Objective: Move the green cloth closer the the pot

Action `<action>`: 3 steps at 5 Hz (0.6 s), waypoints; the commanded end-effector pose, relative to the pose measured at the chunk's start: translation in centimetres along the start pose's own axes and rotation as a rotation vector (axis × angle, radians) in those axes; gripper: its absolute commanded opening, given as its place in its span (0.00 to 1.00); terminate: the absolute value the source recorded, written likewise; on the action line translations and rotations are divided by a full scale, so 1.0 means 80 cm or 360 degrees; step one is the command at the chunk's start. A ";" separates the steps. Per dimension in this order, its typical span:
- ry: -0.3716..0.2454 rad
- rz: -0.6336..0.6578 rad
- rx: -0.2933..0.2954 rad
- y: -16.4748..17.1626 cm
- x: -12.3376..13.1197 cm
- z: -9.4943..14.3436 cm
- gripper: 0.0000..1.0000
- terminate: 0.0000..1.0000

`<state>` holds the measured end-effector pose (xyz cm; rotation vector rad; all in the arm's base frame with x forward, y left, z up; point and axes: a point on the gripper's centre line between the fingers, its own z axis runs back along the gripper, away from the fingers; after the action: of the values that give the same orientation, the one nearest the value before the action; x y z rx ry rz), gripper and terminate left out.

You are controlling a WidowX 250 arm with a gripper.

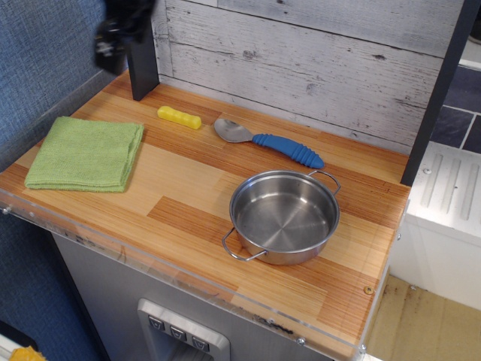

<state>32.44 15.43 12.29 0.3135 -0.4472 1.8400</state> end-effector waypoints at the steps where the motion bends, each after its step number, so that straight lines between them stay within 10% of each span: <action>1: 0.0146 0.0194 0.0056 0.012 0.041 -0.043 1.00 0.00; 3: 0.0213 0.0165 0.0109 0.035 0.022 -0.075 1.00 0.00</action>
<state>29.54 18.90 6.33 0.2284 -0.2728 1.9645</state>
